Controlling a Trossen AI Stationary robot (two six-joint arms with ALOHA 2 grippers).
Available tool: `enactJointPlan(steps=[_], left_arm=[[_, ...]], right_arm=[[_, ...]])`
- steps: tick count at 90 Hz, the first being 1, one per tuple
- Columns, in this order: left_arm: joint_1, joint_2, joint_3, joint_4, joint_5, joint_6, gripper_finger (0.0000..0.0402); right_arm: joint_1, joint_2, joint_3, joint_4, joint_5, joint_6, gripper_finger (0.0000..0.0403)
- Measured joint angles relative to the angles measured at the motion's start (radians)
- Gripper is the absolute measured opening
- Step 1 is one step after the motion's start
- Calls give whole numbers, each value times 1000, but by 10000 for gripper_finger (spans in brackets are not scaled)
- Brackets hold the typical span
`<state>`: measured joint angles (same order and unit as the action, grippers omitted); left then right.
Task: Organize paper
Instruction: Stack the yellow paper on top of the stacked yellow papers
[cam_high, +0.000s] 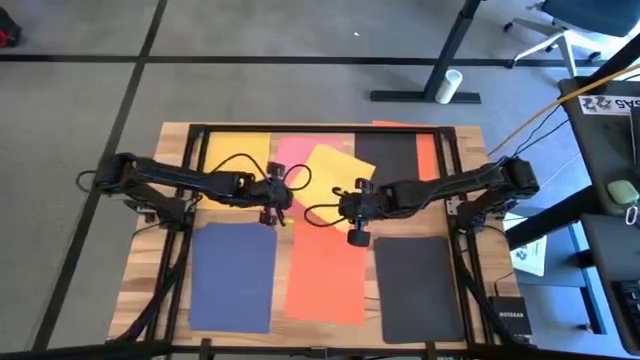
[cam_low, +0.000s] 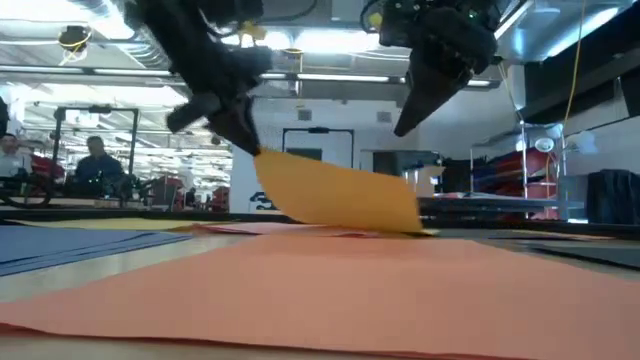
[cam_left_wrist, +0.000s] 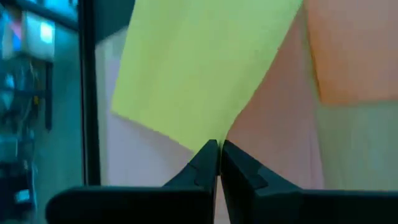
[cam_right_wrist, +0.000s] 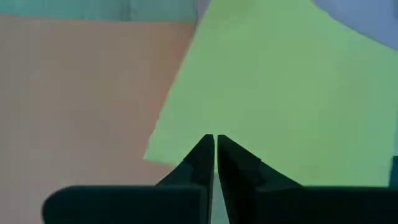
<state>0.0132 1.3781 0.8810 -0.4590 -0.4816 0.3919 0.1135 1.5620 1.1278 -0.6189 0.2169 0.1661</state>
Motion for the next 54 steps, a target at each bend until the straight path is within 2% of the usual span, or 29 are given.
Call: enactJointPlan(steps=[21,54], left_arm=[[-63,-84,0,-240,-161,-248,0],[-187,-198,0,-646,-334,-773,0]], right_arm=[[0,-2,0,-8,11,-9,7],[0,-2,0,-11,11,-21,7]])
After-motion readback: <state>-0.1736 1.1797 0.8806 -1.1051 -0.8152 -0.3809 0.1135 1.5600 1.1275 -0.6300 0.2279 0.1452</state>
